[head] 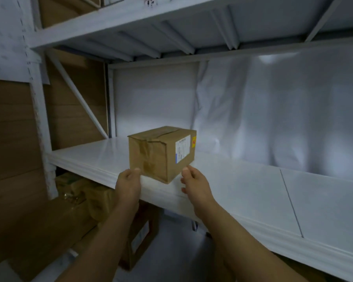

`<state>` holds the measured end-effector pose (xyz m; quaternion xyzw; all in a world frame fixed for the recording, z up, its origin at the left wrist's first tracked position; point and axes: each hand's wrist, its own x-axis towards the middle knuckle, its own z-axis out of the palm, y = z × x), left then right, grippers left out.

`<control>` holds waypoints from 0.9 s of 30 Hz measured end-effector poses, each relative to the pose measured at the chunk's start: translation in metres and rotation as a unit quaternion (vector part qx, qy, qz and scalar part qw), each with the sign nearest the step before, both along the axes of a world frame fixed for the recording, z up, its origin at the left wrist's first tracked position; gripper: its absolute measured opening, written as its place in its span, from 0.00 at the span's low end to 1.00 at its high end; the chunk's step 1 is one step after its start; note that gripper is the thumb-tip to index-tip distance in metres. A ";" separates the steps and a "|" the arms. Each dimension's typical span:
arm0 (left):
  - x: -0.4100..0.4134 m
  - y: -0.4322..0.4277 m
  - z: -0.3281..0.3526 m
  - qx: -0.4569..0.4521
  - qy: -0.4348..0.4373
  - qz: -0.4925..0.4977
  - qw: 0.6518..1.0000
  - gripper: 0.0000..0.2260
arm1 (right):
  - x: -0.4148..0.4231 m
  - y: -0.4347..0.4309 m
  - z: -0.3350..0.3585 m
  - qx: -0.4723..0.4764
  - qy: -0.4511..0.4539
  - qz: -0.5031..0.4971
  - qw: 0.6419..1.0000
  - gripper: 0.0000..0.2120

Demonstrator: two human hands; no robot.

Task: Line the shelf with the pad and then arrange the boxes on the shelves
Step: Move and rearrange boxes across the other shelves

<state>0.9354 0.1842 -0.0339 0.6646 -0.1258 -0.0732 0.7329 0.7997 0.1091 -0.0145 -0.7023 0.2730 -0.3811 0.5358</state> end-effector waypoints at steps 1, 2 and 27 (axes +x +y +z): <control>0.012 -0.006 0.006 0.012 -0.007 -0.007 1.000 0.23 | 0.010 -0.004 0.003 -0.011 0.016 -0.006 1.000 0.11; 0.023 -0.011 0.011 0.023 -0.013 -0.012 1.000 0.25 | 0.020 -0.009 0.005 -0.019 0.028 -0.011 0.999 0.14; 0.021 0.011 0.047 -0.146 0.123 -0.218 0.957 0.29 | 0.023 -0.002 0.003 0.034 0.012 0.015 0.999 0.34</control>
